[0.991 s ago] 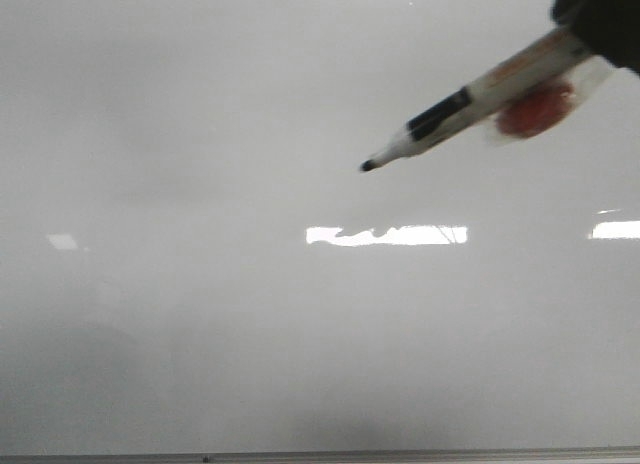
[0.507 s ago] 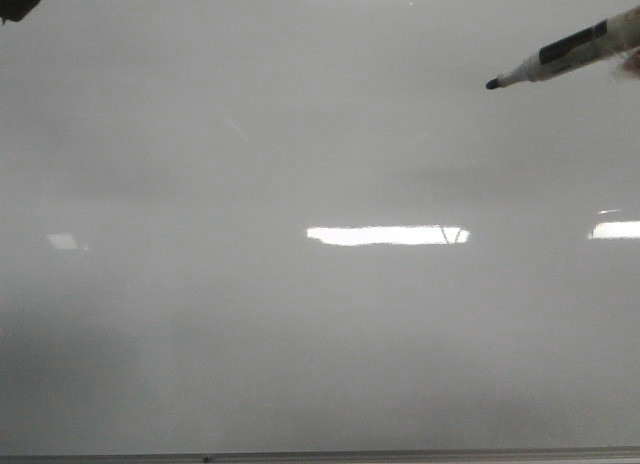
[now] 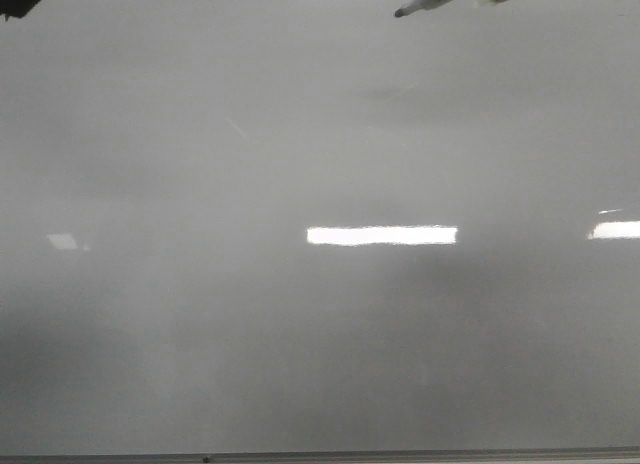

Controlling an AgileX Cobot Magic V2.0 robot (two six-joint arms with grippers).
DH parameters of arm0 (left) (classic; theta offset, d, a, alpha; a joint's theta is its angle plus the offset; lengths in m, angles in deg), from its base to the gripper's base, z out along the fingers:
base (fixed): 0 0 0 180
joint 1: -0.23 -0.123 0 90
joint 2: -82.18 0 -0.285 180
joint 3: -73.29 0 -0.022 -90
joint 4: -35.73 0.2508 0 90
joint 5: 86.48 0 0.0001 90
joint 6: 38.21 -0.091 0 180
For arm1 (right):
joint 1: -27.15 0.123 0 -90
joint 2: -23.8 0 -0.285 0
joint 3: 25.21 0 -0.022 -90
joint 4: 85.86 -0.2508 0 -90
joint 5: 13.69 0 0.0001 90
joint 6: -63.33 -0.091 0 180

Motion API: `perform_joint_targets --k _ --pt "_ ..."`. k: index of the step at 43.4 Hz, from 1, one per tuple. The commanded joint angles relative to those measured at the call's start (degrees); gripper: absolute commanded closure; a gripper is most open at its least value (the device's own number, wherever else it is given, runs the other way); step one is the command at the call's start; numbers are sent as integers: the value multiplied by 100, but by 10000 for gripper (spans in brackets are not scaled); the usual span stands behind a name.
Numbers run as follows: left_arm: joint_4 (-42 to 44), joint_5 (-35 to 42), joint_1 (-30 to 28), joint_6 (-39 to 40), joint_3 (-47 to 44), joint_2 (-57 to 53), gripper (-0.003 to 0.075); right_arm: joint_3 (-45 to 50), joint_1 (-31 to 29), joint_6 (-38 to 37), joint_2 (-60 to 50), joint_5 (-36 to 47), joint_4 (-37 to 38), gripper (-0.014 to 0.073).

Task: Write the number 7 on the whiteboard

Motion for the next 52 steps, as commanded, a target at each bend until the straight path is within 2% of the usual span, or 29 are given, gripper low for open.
perform_joint_targets --k 1,16,26,32,41,52 --pt "-157 332 -13 52 159 -97 321 -505 -38 -10 408 408 -132 710" --pt "-157 332 -13 52 159 -97 321 -1214 -38 -10 1573 982 -132 710" --pt "-157 332 -13 52 159 -97 321 -1237 -44 -10 1908 1226 -20 710" --pt "-157 332 -13 52 159 -97 321 -1237 -289 -10 1916 1205 34 710" --pt "-157 332 -13 52 159 -97 321 -1237 -985 -10 1899 759 59 710" --pt "-157 332 -13 52 159 -97 321 -1237 -833 176 1906 536 155 710"
